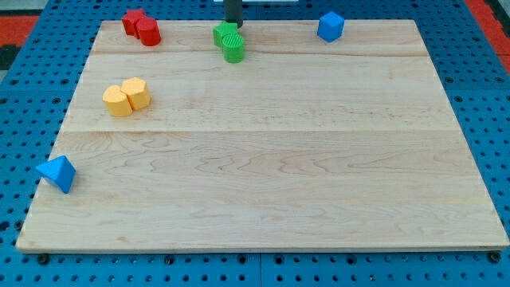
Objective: Push the green star and green circle towards the center
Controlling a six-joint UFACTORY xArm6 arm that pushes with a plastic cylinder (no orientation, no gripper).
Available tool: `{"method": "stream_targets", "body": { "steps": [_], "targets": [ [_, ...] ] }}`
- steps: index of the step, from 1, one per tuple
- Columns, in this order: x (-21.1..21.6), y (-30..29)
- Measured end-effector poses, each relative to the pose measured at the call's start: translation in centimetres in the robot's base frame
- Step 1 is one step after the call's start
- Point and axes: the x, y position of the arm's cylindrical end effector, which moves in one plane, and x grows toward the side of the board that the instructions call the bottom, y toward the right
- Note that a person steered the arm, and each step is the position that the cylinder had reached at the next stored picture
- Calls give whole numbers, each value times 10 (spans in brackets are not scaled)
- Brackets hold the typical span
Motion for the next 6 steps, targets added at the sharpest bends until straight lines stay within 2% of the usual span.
{"method": "stream_targets", "body": {
  "steps": [2, 3, 4, 5, 6],
  "targets": [
    [100, 4],
    [84, 4],
    [29, 2],
    [37, -42],
    [86, -4]
  ]
}}
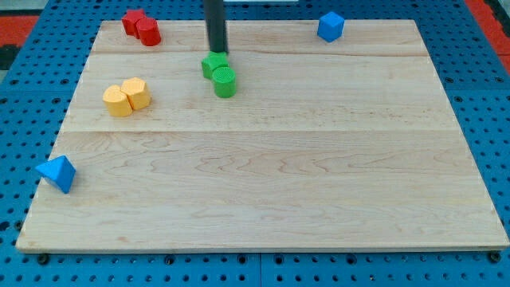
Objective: Push the green star and green circle towards the center
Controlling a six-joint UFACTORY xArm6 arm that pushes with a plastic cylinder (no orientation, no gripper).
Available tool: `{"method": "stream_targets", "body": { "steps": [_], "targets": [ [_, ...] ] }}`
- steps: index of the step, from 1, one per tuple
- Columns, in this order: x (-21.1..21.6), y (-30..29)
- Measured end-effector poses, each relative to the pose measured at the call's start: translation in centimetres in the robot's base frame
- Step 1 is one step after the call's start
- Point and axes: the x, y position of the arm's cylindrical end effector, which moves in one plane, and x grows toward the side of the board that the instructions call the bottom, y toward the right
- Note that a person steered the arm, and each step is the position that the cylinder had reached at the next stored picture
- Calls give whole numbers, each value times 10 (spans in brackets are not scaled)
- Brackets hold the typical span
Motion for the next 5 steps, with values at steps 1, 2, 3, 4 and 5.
{"method": "stream_targets", "body": {
  "steps": [1, 2, 3, 4, 5],
  "targets": [
    [33, 17],
    [88, 28],
    [109, 35],
    [42, 62],
    [5, 30]
  ]
}}
